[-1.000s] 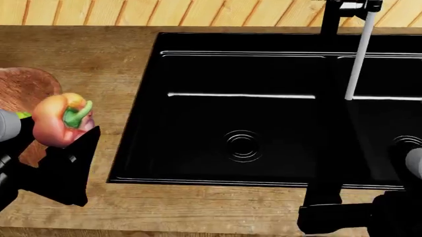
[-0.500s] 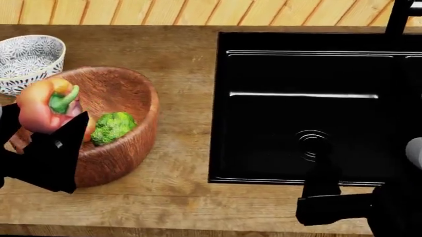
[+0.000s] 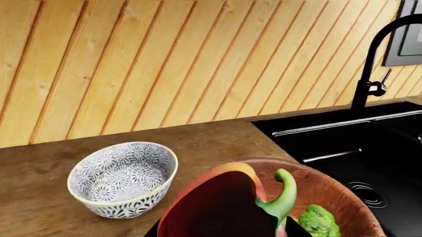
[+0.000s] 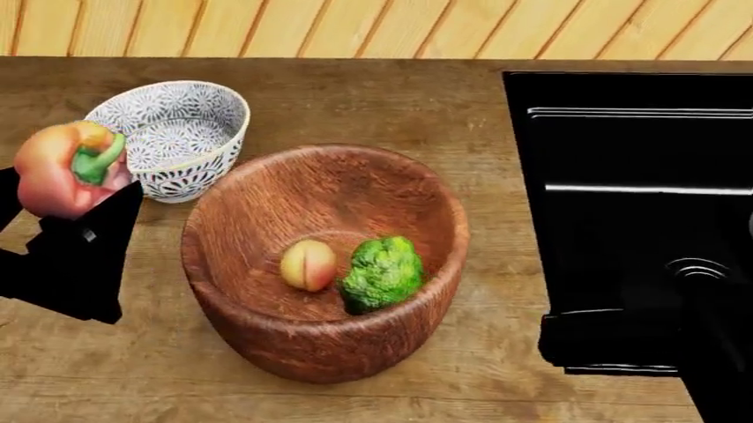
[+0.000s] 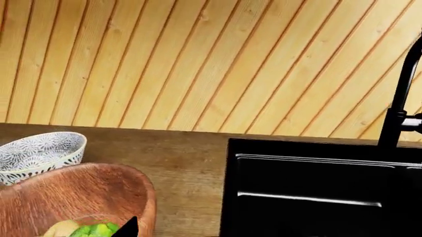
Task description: Pick the broccolis and apricots from the sink and place them in one bowl. Place the bell pepper in the other bowl. Then turn off the sink faucet.
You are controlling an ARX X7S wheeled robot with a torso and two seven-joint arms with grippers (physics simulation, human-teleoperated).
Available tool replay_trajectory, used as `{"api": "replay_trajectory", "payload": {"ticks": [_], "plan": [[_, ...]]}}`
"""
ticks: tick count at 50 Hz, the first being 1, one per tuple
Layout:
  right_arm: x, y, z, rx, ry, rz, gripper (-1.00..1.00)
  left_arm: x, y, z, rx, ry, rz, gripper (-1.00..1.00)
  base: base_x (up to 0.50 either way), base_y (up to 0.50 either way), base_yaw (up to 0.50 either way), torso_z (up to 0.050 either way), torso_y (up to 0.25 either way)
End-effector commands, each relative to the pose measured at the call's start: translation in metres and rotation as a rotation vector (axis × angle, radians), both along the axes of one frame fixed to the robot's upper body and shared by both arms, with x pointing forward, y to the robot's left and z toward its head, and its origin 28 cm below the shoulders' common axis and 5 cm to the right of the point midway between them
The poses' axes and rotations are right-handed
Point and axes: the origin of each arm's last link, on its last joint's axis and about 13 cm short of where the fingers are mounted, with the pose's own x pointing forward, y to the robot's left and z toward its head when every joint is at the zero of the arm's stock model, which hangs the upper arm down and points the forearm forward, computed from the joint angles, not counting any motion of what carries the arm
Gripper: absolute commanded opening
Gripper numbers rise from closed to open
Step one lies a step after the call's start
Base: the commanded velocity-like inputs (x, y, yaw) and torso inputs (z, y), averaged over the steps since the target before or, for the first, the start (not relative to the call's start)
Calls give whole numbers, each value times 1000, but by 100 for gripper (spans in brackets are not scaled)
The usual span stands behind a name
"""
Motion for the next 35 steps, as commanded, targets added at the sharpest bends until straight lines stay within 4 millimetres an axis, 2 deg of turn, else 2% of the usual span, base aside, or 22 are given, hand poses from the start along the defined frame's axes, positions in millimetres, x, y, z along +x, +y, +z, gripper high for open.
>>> {"api": "replay_trajectory", "payload": {"ticks": [1, 20, 35], "plan": [[2, -1, 9, -6, -21, 3, 100, 2, 1, 3, -30, -4, -2, -100, 175, 500, 0, 0, 0], [1, -2, 6, 2, -35, -16, 100, 4, 1, 3, -5, 29, 7, -100, 290, 489, 0, 0, 0], [-2, -3, 3, -2, -40, -15, 100, 3, -3, 3, 0, 30, -10, -100, 467, 86, 0, 0, 1]]}}
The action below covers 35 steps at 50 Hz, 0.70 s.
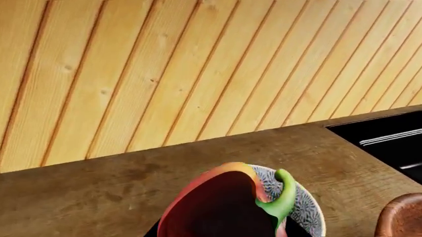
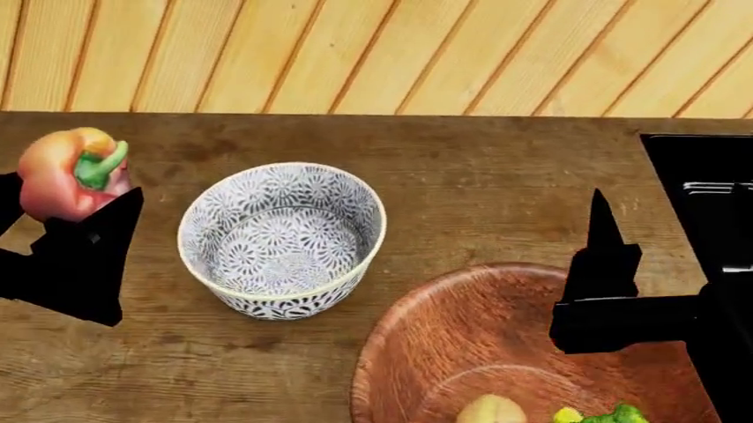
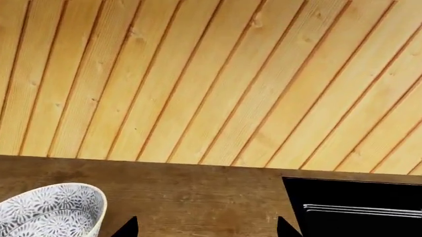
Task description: Pick the broccolis and apricots from the sink and place them in one bowl. Place the bell pepper in the other bowl. Then turn off the sink faucet.
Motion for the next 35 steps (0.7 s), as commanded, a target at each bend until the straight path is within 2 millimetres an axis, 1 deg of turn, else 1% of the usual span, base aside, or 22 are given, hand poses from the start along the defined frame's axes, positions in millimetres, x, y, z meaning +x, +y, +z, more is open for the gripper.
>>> {"api": "replay_trajectory", "payload": {"ticks": [1, 17, 23, 26, 27, 28, 29, 31, 33, 35], "plan": [[-2, -1, -2, -1, -9, 5, 100, 1, -4, 2, -22, -2, -20, -100, 457, 1, 0, 0, 11], [-4, 0, 1, -12, -2, 6, 100, 1, -3, 1, -23, -1, -20, -100, 309, 0, 0, 0, 1], [-4, 1, 7, -1, 7, 7, 100, 4, -6, 0, -25, 23, -41, -100, 212, 0, 0, 0, 2], [-4, 1, 10, 1, 11, 6, 100, 6, -10, 5, -20, 81, -94, -100, 0, 0, 0, 0, 0], [-5, 1, 11, 3, 11, 4, 100, 7, -10, 7, 0, 74, -105, -100, 0, 0, 0, 0, 0], [-5, 1, 11, 5, 12, 1, 100, 8, -15, 12, 11, 98, -159, -100, 0, 0, 0, 0, 0], [-5, 1, 11, 5, 13, 1, 100, 9, -15, 15, 14, 97, -169, -100, 0, 0, 0, 0, 0], [-6, 1, 10, 7, 17, -1, 100, 15, -20, 22, 35, 89, -190, -100, 0, 0, 0, 0, 0], [-6, 1, 9, 9, 19, -2, 100, 22, -19, 28, 31, 96, -201, -100, 0, 0, 0, 0, 0], [-7, 1, 9, 9, 22, -1, 100, 28, -25, 32, 44, 98, -220, -100, 0, 0, 0, 0, 0]]}}
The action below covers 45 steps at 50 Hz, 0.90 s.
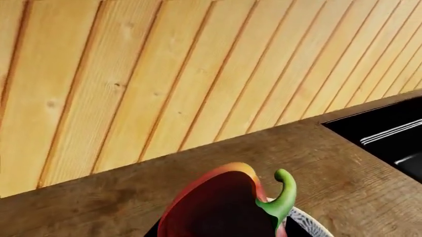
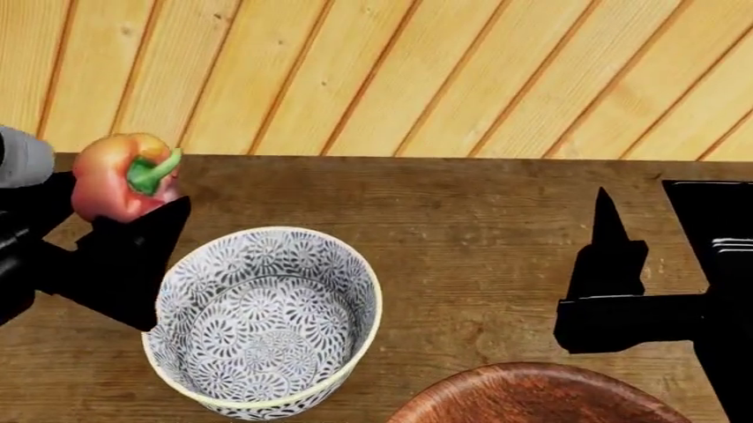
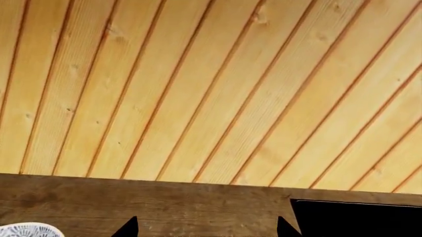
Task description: Pick the broccolis and apricots from the sink and place them in one bowl. Place the bell pepper in the other bowl. Then turn off the sink faucet.
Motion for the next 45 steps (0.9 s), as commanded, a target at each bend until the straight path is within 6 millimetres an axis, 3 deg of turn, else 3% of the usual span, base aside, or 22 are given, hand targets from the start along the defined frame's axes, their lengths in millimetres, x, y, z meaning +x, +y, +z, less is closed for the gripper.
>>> {"api": "replay_trajectory", "payload": {"ticks": [1, 7, 10, 15, 32, 45], "plan": [[-2, 1, 1, 5, 9, 3, 100, 20, -15, 26, 21, 34, -130, -100, 0, 0, 0, 0, 0], [-4, 1, -1, 8, 16, -1, 100, 35, -26, 30, 84, 89, -218, -100, 0, 0, 0, 0, 0], [-5, 1, -2, 12, 16, -3, 100, 38, -32, 30, 43, 151, -251, -100, 0, 0, 0, 3, 0], [-6, 0, -3, 14, 24, -4, 100, 41, -40, 26, 129, 153, -275, -100, 0, 0, 0, 0, 0], [-6, 1, -12, 28, 39, 5, 100, 41, -44, 7, 246, 257, -287, -100, 0, 0, 0, 0, 1], [-4, 2, -6, 20, 40, 8, 100, 59, -48, 2, 263, 285, -250, -100, 0, 0, 0, 0, 1]]}}
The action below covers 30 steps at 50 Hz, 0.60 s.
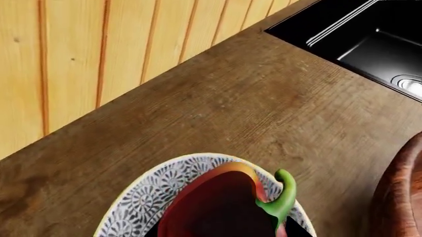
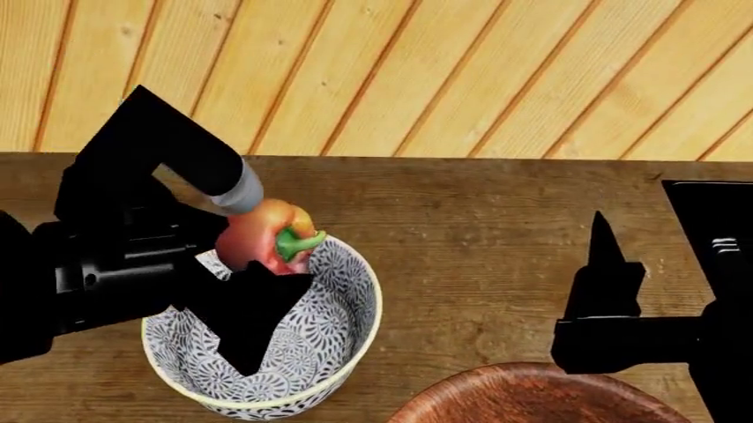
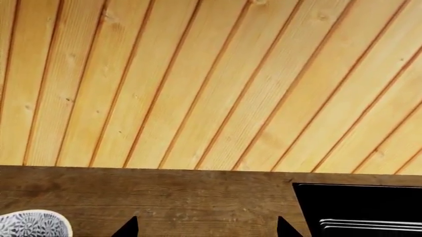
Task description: Pick the broccolis and apricots from the sink and place them in one bowl. Place the bell pepper in the other bowl. Then turn off the sink faucet.
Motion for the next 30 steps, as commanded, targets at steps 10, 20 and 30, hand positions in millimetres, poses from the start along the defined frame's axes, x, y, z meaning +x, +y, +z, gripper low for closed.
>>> {"api": "replay_trajectory", "payload": {"ticks": [10, 20, 30], "plan": [[0, 1, -3, 2, 13, 8, 100, 28, -1, -11, 40, 86, 76, -100, 0, 0, 0, 0, 0], [0, 1, -7, 9, 22, 10, 100, 30, -11, -21, 65, 114, 45, -100, 0, 0, 0, 0, 0], [-1, -1, -12, 19, 28, 5, 100, 32, -14, -25, 74, 127, 40, -100, 0, 0, 0, 0, 1]]}}
